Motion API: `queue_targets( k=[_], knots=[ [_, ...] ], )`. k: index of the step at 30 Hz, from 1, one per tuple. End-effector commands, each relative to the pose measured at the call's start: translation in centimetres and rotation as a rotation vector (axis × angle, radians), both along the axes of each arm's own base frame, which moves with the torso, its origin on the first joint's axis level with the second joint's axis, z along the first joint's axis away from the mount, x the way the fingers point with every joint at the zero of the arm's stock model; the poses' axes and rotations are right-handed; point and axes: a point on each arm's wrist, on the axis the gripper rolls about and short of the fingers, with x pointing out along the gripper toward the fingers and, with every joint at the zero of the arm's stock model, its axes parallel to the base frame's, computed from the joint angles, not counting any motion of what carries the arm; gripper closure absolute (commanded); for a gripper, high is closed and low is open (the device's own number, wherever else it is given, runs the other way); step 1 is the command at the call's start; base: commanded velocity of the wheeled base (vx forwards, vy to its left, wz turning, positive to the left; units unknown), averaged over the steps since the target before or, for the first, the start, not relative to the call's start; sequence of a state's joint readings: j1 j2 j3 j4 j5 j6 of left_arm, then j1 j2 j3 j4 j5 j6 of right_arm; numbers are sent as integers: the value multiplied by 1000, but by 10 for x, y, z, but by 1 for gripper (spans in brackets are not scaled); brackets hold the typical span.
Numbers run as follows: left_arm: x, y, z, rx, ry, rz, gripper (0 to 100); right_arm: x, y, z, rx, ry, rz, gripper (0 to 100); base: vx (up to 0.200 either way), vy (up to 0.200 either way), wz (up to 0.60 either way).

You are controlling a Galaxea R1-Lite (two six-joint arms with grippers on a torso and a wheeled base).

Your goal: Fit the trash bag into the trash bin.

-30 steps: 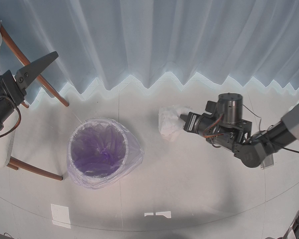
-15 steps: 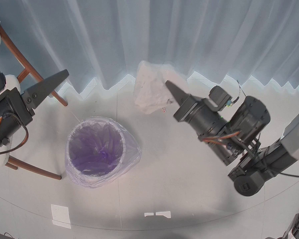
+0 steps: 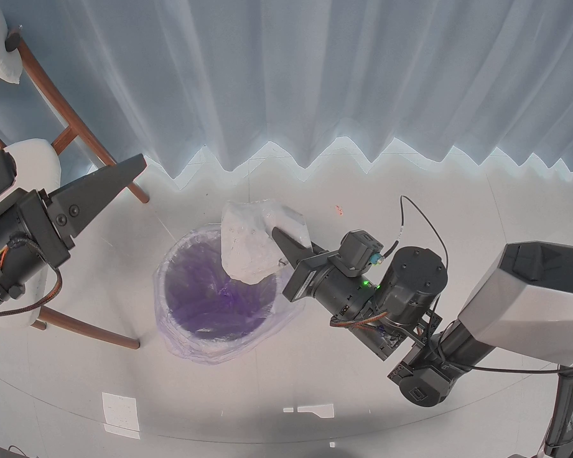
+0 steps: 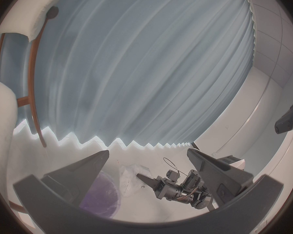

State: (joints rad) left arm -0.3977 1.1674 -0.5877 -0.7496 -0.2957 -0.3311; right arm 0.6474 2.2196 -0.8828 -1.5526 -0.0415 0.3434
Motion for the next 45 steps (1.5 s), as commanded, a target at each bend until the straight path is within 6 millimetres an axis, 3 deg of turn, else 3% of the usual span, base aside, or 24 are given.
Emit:
queue_targets(
  k=[1, 9, 15, 25, 34, 45],
  knots=[
    [-1, -1, -2, 14, -4, -4, 0, 7, 0, -21, -25, 27, -13, 100, 0, 200, 0],
    [-1, -1, -3, 54, -32, 6, 0, 36, -12, -49, -86, 32, -88, 100, 0, 200, 0],
    [-1, -1, -5, 60, -29, -3, 0, 41, -11, -68, -116, 57, -101, 100, 0, 0, 0],
    [-4, 0, -3, 55, -39, -8, 0, 65, -32, -98, -178, 77, -174, 100, 0, 0, 0],
    [-4, 0, -5, 57, -35, -9, 0, 65, -32, -124, -229, 113, -173, 100, 0, 0, 0],
    [-4, 0, -6, 60, -31, -9, 0, 61, -27, -123, -229, 115, -199, 100, 0, 0, 0]
  ],
)
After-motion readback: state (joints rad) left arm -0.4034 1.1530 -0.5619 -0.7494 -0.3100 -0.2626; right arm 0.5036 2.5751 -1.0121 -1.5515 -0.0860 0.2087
